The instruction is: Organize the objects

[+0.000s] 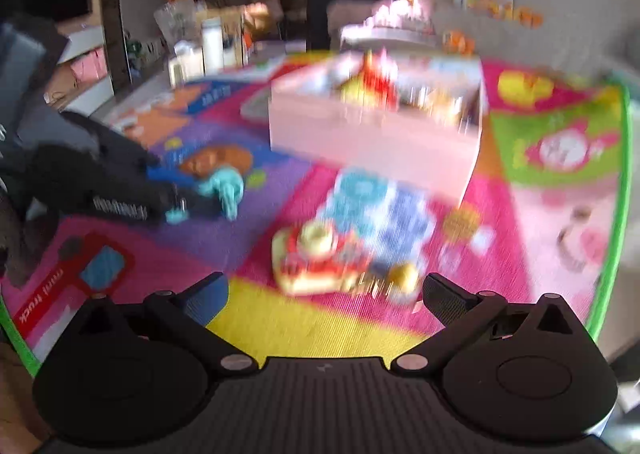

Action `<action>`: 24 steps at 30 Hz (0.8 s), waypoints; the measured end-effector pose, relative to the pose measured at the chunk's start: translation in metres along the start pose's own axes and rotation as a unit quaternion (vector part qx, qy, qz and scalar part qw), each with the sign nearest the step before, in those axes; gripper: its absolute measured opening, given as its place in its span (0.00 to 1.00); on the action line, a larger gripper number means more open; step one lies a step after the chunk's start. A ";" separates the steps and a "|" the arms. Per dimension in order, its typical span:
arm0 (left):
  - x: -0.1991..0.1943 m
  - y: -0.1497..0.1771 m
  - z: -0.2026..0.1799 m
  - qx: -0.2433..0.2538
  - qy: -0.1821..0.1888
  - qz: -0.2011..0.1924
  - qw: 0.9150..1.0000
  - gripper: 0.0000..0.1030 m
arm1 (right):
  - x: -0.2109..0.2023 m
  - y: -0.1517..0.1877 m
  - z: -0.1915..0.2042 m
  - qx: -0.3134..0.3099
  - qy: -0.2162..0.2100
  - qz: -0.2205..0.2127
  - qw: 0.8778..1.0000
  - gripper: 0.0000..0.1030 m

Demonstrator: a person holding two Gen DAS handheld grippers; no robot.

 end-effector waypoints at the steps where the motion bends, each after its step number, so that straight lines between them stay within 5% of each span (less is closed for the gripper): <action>1: 0.000 0.000 0.000 -0.001 0.000 -0.001 1.000 0.22 | -0.001 -0.004 0.000 -0.004 0.000 -0.004 1.000 0.97; 5: -0.001 0.002 0.001 -0.005 0.001 -0.005 1.000 0.22 | 0.013 -0.014 0.002 -0.023 -0.007 0.003 1.000 0.84; 11: -0.001 0.002 0.001 -0.005 0.001 -0.005 1.000 0.22 | 0.042 -0.017 -0.002 -0.020 -0.026 0.034 0.999 0.84; 15: -0.001 0.002 0.002 -0.007 0.001 -0.007 1.000 0.22 | 0.043 -0.014 -0.005 -0.006 -0.049 0.053 0.997 0.59; 24: -0.001 0.003 0.001 -0.012 -0.002 -0.012 1.000 0.21 | -0.008 -0.037 -0.022 0.024 -0.022 -0.027 0.999 0.58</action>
Point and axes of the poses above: each gripper's, at about its wrist camera, not at the fingertips, and x roughly the way its jaws point, z to its left, y to its underside, the point moved 1 cm from there along x, roughly the way its jaws point, and after that the axes turned 8 degrees about -x, right-handed, at the moved point
